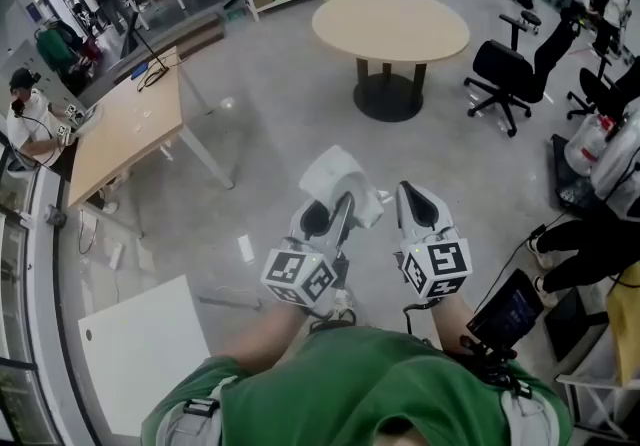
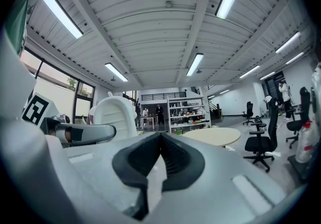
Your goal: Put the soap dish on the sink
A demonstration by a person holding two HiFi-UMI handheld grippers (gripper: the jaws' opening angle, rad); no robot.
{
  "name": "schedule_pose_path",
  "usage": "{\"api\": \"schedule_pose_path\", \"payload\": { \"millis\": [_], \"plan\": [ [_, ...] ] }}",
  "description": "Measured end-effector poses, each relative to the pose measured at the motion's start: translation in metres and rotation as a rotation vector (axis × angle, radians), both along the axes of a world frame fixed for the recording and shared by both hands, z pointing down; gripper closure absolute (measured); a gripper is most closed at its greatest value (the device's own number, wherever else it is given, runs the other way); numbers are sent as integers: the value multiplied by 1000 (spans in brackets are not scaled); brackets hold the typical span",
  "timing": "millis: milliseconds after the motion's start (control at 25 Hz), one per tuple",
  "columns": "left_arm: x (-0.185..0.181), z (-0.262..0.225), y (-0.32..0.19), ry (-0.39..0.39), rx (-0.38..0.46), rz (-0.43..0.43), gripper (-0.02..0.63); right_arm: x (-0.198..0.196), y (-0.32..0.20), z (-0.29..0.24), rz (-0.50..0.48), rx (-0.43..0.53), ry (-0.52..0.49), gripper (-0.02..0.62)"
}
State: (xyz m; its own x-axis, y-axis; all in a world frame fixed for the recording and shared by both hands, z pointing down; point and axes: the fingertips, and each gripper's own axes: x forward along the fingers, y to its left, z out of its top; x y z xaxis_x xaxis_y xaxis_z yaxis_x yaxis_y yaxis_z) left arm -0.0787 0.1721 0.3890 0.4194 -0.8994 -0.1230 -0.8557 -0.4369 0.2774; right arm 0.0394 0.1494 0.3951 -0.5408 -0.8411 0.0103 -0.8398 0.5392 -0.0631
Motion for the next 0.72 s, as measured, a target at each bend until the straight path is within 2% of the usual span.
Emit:
{"api": "schedule_pose_path", "payload": {
  "millis": [720],
  "plan": [
    [-73,-3,-112,33,22,12,456,-75,-111,-7,5,26,29,594]
  ]
}}
